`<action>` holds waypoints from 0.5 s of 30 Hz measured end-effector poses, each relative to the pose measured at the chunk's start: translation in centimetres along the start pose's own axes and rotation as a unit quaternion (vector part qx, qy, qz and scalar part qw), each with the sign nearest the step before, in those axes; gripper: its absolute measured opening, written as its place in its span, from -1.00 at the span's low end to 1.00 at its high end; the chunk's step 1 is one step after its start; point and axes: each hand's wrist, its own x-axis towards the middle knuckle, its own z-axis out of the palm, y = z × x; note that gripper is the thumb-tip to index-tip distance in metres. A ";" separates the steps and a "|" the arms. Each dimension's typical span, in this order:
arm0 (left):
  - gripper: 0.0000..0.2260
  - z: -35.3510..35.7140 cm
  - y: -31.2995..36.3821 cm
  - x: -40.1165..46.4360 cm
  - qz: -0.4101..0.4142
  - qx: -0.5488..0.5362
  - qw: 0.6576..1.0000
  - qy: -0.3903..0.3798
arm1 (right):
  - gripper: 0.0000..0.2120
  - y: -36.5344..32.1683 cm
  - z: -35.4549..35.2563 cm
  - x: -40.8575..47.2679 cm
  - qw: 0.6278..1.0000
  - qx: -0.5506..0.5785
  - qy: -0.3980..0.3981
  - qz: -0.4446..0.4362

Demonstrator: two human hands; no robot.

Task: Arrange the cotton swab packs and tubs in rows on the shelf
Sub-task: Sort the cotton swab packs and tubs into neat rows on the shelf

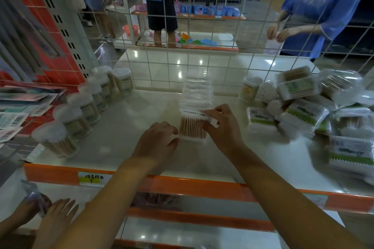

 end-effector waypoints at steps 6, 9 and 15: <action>-0.80 0.7 0.5 -0.2 0.006 -0.013 1.000 -0.004 | -0.56 -0.2 0.5 -0.5 0.996 -0.042 0.070 -0.025; -0.78 0.7 0.4 -0.2 0.000 -0.023 1.000 -0.010 | -0.70 0.0 0.6 -0.4 0.985 -0.105 0.101 -0.088; -0.79 0.4 0.4 0.0 0.000 -0.011 1.000 -0.002 | -0.83 -0.2 0.5 -0.7 0.980 -0.131 0.105 -0.106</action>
